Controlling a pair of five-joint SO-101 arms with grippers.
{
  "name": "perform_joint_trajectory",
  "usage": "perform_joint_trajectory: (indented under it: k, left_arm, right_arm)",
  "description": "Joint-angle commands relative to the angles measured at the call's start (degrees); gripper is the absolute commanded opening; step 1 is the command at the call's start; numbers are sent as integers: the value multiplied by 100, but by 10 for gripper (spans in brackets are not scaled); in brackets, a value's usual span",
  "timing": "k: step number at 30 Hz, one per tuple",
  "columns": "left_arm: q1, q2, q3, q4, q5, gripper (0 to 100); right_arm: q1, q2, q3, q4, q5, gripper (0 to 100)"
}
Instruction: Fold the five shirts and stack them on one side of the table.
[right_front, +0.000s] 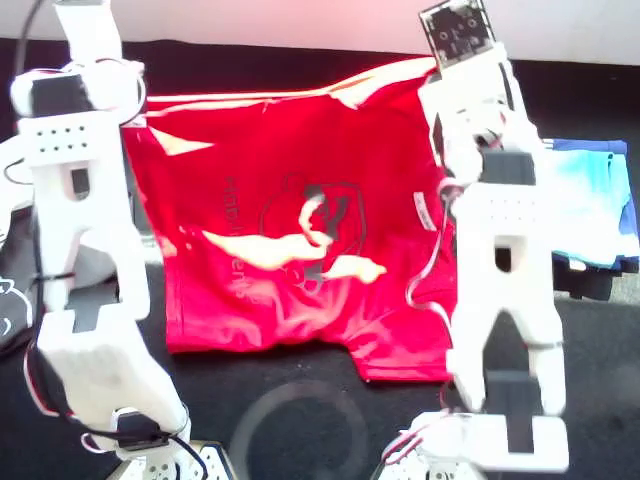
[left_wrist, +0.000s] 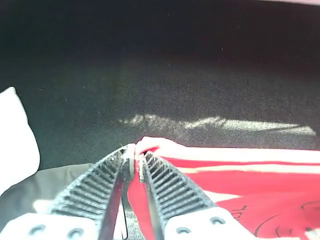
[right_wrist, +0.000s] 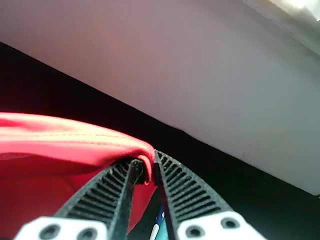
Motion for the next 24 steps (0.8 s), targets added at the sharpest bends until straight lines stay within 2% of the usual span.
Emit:
perform_joint_trajectory:
  k: [1,6,12,24]
  left_arm:
    - [101,567,-708,9,-44,9]
    - [101,1446,-1191,44,-44,9]
    - [163,2079,-1209,343,-44,9]
    - [198,2290,-1218,765,-53,9]
  right_arm:
    - [-31,743,-778,-136,-44,7]
    - [-119,1560,-971,4,-62,7]
    - [-303,2176,-980,673,-888,7]
    - [-277,2835,-998,980,-1160,7]
